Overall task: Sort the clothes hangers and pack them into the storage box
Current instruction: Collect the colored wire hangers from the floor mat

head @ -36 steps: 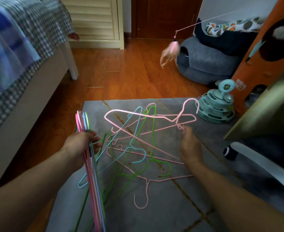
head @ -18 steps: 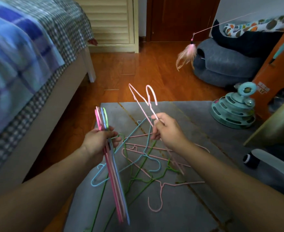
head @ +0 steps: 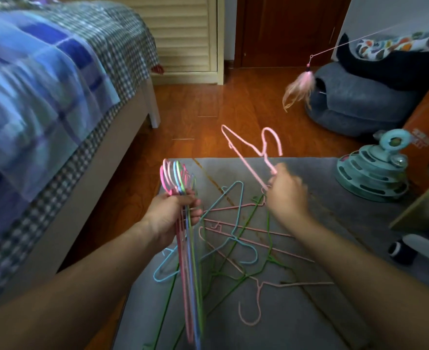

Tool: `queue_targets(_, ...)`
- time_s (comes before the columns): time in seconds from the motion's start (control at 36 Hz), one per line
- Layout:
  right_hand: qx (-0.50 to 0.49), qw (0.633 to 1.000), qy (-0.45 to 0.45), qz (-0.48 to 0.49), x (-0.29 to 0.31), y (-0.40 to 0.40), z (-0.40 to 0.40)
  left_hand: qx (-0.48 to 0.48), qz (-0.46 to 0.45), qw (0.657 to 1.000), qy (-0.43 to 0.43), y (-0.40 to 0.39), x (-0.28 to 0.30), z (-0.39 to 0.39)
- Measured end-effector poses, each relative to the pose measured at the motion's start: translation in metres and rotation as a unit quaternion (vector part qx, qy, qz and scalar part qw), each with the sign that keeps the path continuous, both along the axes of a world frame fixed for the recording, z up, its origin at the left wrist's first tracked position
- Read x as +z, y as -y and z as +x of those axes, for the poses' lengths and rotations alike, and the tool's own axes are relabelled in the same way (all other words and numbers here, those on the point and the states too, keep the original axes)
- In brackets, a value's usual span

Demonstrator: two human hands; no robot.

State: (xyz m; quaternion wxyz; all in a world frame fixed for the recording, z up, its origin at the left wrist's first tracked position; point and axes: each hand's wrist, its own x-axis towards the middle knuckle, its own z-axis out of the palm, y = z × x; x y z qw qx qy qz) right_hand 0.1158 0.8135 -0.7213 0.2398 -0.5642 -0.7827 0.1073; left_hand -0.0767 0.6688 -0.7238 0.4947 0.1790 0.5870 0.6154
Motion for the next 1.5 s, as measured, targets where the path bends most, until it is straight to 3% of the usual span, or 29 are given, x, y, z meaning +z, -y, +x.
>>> queue_targets(0.08,-0.026,0.993,0.048,0.102,0.008,-0.023,0.025,0.014,-0.025,1.0,-0.014,0.007,0.002,-0.01)
queue_targets(0.19,0.024,0.952,0.068,0.297,0.007,-0.054,0.058,-0.019,-0.037,0.999,-0.016,0.017,0.006,-0.023)
queue_targets(0.33,0.171,0.921,0.032,0.349,0.004,-0.071,0.064,-0.022,-0.047,0.999,-0.014,0.018,0.01,-0.025)
queue_targets(0.47,0.302,0.925,-0.049,0.228,-0.008,-0.054,0.026,-0.041,-0.038,0.998,0.011,0.012,0.015,-0.017)
queue_targets(0.58,0.304,0.939,-0.163,0.008,-0.009,-0.008,-0.012,-0.108,-0.004,0.993,0.047,0.008,0.018,0.001)
queue_targets(0.64,0.272,0.942,-0.176,-0.083,-0.007,0.01,-0.028,-0.15,0.016,0.987,0.061,0.007,0.019,0.015)
queue_targets(0.69,0.284,0.944,-0.14,-0.09,-0.018,0.013,-0.039,-0.204,0.031,0.977,0.058,0.007,0.019,0.03)
queue_targets(0.83,0.347,0.937,-0.028,0.022,-0.032,0.005,-0.035,-0.245,0.037,0.968,0.046,0.009,0.01,0.048)
queue_targets(1.03,0.389,0.92,-0.03,0.034,-0.054,0.009,-0.036,-0.229,0.028,0.967,0.103,0.013,0.002,0.053)
queue_targets(1.11,0.359,0.933,-0.034,-0.008,-0.069,0.017,-0.043,-0.185,-0.011,0.979,0.082,0.008,-0.003,0.058)
queue_targets(1.19,0.269,0.959,-0.038,-0.074,-0.077,0.016,-0.04,-0.159,-0.035,0.984,0.069,0.009,-0.007,0.052)
queue_targets(1.28,0.18,0.975,0.016,-0.128,-0.093,0.004,-0.024,-0.134,-0.035,0.988,0.072,0.015,-0.009,0.034)
queue_targets(1.42,0.104,0.935,0.05,-0.336,-0.143,-0.006,0.017,-0.11,-0.006,0.987,0.119,0.026,-0.006,0.01)
queue_targets(1.5,0.085,0.92,0.02,-0.381,-0.166,0.005,0.026,-0.123,0.001,0.985,0.123,0.03,-0.004,0.002)
